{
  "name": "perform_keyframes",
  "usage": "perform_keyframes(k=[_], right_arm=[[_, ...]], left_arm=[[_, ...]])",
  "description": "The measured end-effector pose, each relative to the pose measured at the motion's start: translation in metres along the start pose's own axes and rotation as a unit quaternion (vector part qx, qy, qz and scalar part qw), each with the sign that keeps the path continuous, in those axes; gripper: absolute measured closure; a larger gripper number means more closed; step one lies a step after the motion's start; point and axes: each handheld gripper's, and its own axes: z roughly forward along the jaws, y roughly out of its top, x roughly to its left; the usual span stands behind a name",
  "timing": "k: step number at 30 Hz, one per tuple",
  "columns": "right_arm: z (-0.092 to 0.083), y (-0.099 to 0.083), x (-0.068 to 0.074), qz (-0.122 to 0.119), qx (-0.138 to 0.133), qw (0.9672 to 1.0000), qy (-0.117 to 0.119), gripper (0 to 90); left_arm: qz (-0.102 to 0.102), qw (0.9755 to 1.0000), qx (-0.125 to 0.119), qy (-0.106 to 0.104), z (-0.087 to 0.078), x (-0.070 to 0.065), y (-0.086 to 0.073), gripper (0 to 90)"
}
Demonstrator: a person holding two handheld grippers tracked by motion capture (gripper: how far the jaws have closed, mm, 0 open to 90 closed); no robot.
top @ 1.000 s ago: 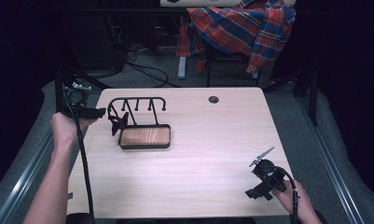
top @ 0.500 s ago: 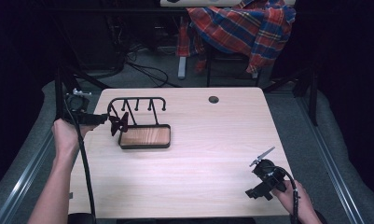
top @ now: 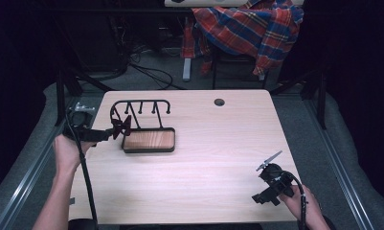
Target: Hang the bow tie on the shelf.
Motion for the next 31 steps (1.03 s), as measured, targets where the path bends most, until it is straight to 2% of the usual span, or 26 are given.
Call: perform_keyframes(k=[3,11,19,24,27,29,31], right_arm=[[0.000,0.000,0.000,0.000,0.000,1.0000,0.000,15.5],[0.000,0.000,0.001,0.001,0.000,1.0000,0.003,15.5],[0.000,0.000,0.001,0.001,0.001,1.0000,0.003,15.5],[-0.001,0.000,0.001,-0.003,0.007,1.0000,0.000,15.5],[-0.001,0.000,0.001,-0.003,0.007,1.0000,0.000,15.5],[-0.001,0.000,0.000,-0.005,0.008,1.0000,0.000,15.5],[-0.001,0.000,0.000,-0.006,0.006,1.0000,-0.001,15.5]], left_arm=[[0.000,1.0000,0.003,0.003,0.000,-0.005,-0.009,11.4],[0.011,0.9993,0.036,-0.008,0.005,-0.016,-0.030,8.6],[0.011,0.9983,0.054,-0.016,0.009,-0.025,-0.051,6.6],[0.018,0.9977,0.064,-0.009,0.011,-0.031,-0.064,4.9],[0.010,0.9980,0.060,-0.016,0.009,-0.031,-0.070,4.0],[0.000,0.9979,0.054,-0.034,0.008,-0.030,-0.076,3.3],[-0.003,0.9966,0.066,-0.049,0.010,-0.030,-0.083,0.3]])
